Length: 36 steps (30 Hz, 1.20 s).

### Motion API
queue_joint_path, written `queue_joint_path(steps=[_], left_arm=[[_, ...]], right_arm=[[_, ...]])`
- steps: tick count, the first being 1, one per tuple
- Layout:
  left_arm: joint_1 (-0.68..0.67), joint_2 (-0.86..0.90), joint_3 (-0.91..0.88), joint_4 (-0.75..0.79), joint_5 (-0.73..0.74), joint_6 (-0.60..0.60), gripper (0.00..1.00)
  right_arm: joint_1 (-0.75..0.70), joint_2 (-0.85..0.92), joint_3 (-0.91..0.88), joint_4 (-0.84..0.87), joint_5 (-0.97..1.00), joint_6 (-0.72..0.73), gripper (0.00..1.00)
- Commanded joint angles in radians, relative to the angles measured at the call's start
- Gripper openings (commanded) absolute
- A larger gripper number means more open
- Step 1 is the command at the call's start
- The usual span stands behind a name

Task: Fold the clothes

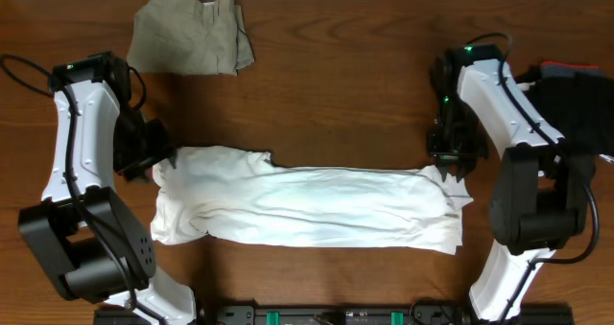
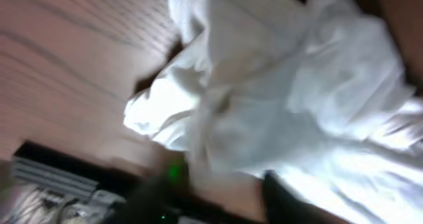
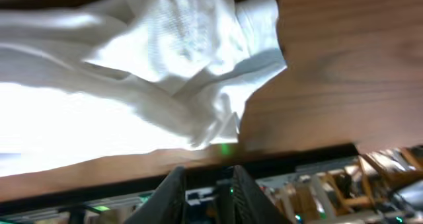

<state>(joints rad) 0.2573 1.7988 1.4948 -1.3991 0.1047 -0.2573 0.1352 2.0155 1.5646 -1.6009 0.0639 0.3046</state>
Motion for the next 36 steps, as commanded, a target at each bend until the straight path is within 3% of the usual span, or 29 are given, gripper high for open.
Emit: queue_joint_path(steps=[1,6,9,11,12,13,17,22,28,32,36], left_arm=[[0.001,-0.002,-0.007,-0.022,-0.051,0.0,0.65],[0.001,-0.002,-0.007,-0.005,-0.05,-0.007,0.65],[0.001,-0.002,-0.007,0.01,-0.04,-0.006,0.65],[0.0,-0.002,-0.007,0.017,-0.009,-0.006,0.65],[-0.001,-0.002,-0.007,0.016,0.008,-0.005,0.64],[-0.002,-0.002,-0.007,0.016,0.02,0.004,0.62],[-0.026,-0.002,-0.007,0.031,0.021,0.028,0.52],[-0.041,-0.002,0.008,0.06,0.022,0.027,0.5],[-0.041,-0.064,0.033,0.064,0.025,0.027,0.45],[-0.062,-0.136,0.032,0.054,0.152,0.057,0.45],[-0.136,-0.155,0.018,0.021,0.266,0.061,0.46]], right_arm=[[0.007,-0.029,-0.006,-0.011,0.074,0.056,0.24],[-0.005,-0.03,-0.006,-0.008,0.094,0.074,0.26],[-0.016,-0.03,-0.006,0.006,0.098,0.073,0.39],[-0.025,-0.03,-0.006,0.039,0.097,0.073,0.62],[-0.032,-0.03,-0.006,0.062,0.097,0.072,0.89],[-0.037,-0.03,-0.006,0.084,0.097,0.072,0.95],[-0.075,-0.03,-0.006,0.164,0.064,0.068,0.98],[-0.149,-0.03,-0.006,0.184,0.019,0.053,0.99],[-0.235,-0.03,-0.006,0.18,-0.238,-0.126,0.93],[-0.246,-0.03,-0.006,0.163,-0.397,-0.239,0.89],[-0.229,-0.03,-0.013,0.109,-0.422,-0.269,0.88]])
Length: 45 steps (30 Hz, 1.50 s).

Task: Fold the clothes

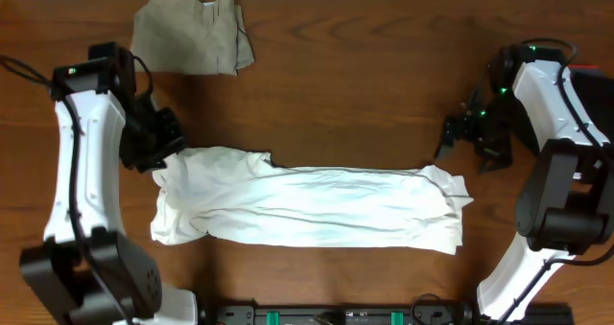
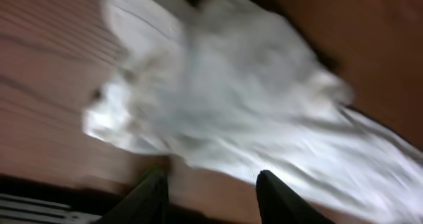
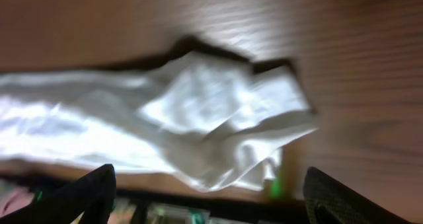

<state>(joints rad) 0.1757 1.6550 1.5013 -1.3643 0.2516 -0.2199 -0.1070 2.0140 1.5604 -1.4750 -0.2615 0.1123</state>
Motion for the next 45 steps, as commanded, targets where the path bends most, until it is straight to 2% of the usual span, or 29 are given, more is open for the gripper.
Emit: queue_joint_path(steps=[1,2,7,11,16,30,38,45], left_arm=[[-0.08,-0.011,-0.002,-0.013,0.123,0.024,0.47],[-0.111,-0.009,-0.023,-0.005,0.122,0.024,0.51],[-0.248,-0.009,-0.159,0.09,0.123,-0.026,0.51],[-0.294,-0.009,-0.237,0.175,0.123,-0.09,0.52],[-0.299,-0.009,-0.313,0.225,0.123,-0.093,0.52],[-0.299,-0.009,-0.46,0.389,0.122,-0.14,0.52],[-0.299,-0.008,-0.464,0.428,0.123,-0.16,0.56],[-0.3,-0.008,-0.482,0.443,0.123,-0.16,0.56]], right_arm=[[0.017,-0.028,-0.013,-0.022,-0.095,-0.077,0.88],[0.02,-0.028,-0.019,-0.022,-0.095,-0.077,0.88],[0.021,-0.028,-0.087,-0.008,-0.095,-0.057,0.87],[0.021,-0.028,-0.154,0.041,-0.097,-0.029,0.86],[0.021,-0.035,-0.204,0.072,-0.087,-0.001,0.81],[0.023,-0.144,-0.285,0.145,-0.043,0.03,0.85],[0.022,-0.144,-0.398,0.249,-0.105,0.03,0.76],[0.023,-0.144,-0.399,0.266,-0.105,0.033,0.58]])
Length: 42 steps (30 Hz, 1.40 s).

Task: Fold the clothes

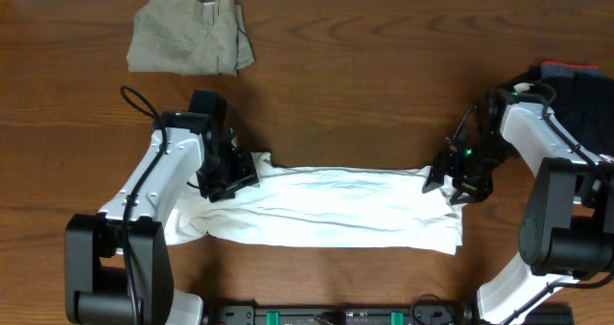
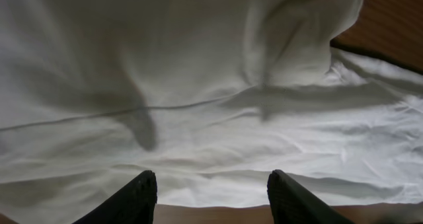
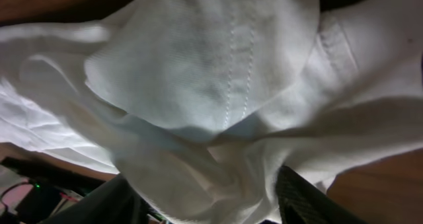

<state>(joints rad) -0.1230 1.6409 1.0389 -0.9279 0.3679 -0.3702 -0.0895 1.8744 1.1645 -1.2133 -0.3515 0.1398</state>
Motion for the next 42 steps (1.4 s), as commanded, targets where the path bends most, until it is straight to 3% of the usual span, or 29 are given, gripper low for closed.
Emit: queue_joint_path(steps=[1,2,5,7,11,17,26,30,36,42], left_arm=[[-0.001,0.006,-0.032,0.018,0.006,-0.011,0.56],[-0.001,0.006,-0.045,0.03,0.006,-0.018,0.56],[-0.001,0.006,-0.1,0.08,0.007,-0.055,0.56],[-0.001,0.006,-0.126,0.106,0.01,-0.054,0.56],[-0.001,0.006,-0.148,0.13,0.01,-0.054,0.56],[-0.001,0.006,-0.152,0.163,0.003,-0.054,0.56],[-0.001,0.01,-0.152,0.168,-0.059,-0.055,0.57],[-0.001,0.029,-0.152,0.173,-0.066,-0.055,0.57],[0.0,0.095,-0.152,0.211,-0.067,-0.054,0.57],[0.017,0.108,-0.143,0.217,-0.152,-0.055,0.57]], right_arm=[[0.005,-0.005,-0.003,0.006,-0.015,0.005,0.55],[0.005,-0.005,-0.003,0.008,-0.015,0.005,0.53],[0.005,-0.005,-0.003,0.011,-0.012,0.005,0.35],[0.005,-0.005,-0.003,0.013,-0.012,0.005,0.11],[0.005,-0.005,-0.003,0.02,-0.012,0.005,0.01],[0.005,-0.005,-0.002,0.032,-0.005,0.007,0.01],[0.004,-0.005,0.06,-0.043,0.346,0.2,0.01],[0.004,-0.005,0.111,-0.081,0.367,0.216,0.01],[0.009,-0.005,0.157,-0.146,0.453,0.245,0.14],[0.008,-0.005,0.16,-0.23,0.604,0.404,0.22]])
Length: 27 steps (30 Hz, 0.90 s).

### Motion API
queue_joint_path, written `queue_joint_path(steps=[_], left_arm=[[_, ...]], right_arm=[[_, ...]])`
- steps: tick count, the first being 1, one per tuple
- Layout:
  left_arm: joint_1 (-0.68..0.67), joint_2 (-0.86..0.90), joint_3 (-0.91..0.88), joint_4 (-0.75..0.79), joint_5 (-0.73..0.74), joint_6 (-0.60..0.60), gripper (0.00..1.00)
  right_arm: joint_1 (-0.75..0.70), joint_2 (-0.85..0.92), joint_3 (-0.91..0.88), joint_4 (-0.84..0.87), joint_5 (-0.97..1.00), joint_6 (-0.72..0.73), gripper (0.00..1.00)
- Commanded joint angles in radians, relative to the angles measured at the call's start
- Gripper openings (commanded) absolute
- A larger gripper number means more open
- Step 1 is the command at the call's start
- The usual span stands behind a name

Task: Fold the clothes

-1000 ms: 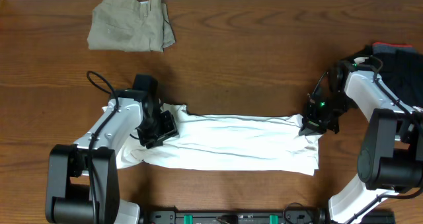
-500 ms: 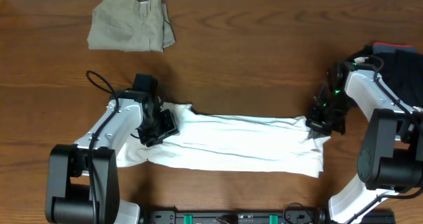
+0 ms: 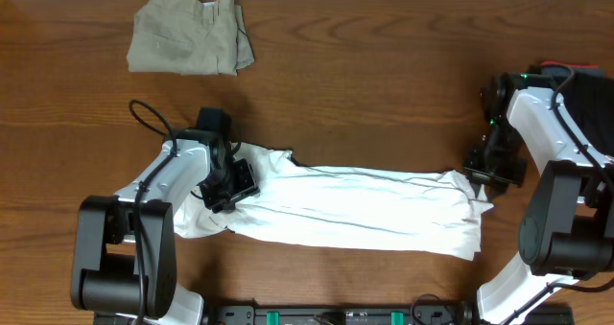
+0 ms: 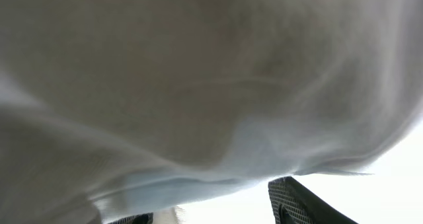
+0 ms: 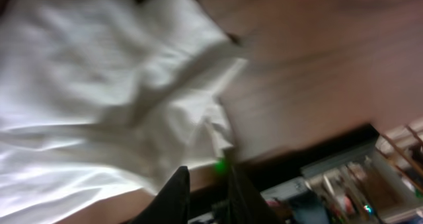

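Observation:
A white garment (image 3: 355,210) lies stretched in a long band across the front of the table (image 3: 365,85). My left gripper (image 3: 233,183) rests on its left part, where the cloth bunches up around it. In the left wrist view the cloth (image 4: 211,85) fills the frame and the left gripper (image 4: 215,211) stands wide open against it. My right gripper (image 3: 483,169) is at the garment's upper right corner. In the right wrist view its fingers (image 5: 182,184) are drawn close together just below the cloth's corner (image 5: 218,128).
A folded khaki garment (image 3: 190,33) lies at the back left. A dark and red item (image 3: 580,85) sits at the right edge behind the right arm. A black rail (image 3: 336,315) runs along the table's front edge.
My right gripper was wide open on the garment's right end and now has its fingers together. The right end lies further right. The left gripper sits deeper in the bunched cloth.
First both grippers were at the garment's upper corners, the right one nearly shut. Then both were open and off the cloth, the right one out to the side. Then both were open on the cloth, the left one further in. Now the garment has shifted right.

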<state>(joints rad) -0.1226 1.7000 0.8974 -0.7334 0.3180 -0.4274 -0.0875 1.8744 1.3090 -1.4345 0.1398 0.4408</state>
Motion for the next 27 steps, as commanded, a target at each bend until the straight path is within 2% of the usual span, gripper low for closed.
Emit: queue_joint_path(steps=[1,7,8,10,12,14,15,19,22,24,25,26,27], left_arm=[[0.024,0.048,0.005,0.013,-0.102,0.002,0.57],[0.074,0.033,0.078,-0.092,-0.103,0.013,0.56],[0.08,0.023,0.089,-0.103,-0.103,0.023,0.53],[0.091,-0.007,0.109,-0.127,-0.122,0.027,0.52],[0.103,-0.049,0.126,-0.148,-0.173,0.008,0.53],[0.124,-0.085,0.137,-0.165,-0.214,-0.026,0.65],[0.141,-0.105,0.14,-0.172,-0.219,-0.04,0.69],[0.24,-0.153,0.142,-0.207,-0.218,-0.077,0.73],[0.314,-0.166,0.142,-0.243,-0.194,-0.068,0.72],[0.344,-0.178,0.142,-0.248,-0.142,-0.014,0.67],[0.349,-0.186,0.142,-0.245,-0.117,0.01,0.65],[0.35,-0.196,0.143,-0.243,-0.1,0.027,0.64],[0.348,-0.213,0.143,-0.239,-0.083,0.039,0.63]], right_arm=[[0.006,-0.005,0.015,-0.01,0.115,0.115,0.24],[0.006,-0.025,0.015,-0.011,0.09,0.134,0.27],[0.006,-0.034,0.015,-0.008,0.08,0.127,0.27],[0.006,-0.062,0.015,0.007,0.045,0.091,0.32],[0.006,-0.097,0.015,0.028,-0.004,0.043,0.45],[0.006,-0.131,0.015,0.044,-0.054,-0.013,0.71],[0.006,-0.143,0.015,0.049,-0.079,-0.043,0.74],[0.008,-0.169,0.015,0.063,-0.218,-0.147,0.75],[0.018,-0.169,0.001,0.068,-0.261,-0.171,0.75],[0.034,-0.169,-0.023,0.086,-0.317,-0.223,0.69],[0.044,-0.169,-0.036,0.1,-0.353,-0.251,0.61],[0.055,-0.169,-0.05,0.119,-0.389,-0.275,0.46],[0.071,-0.169,-0.069,0.146,-0.434,-0.291,0.04]])
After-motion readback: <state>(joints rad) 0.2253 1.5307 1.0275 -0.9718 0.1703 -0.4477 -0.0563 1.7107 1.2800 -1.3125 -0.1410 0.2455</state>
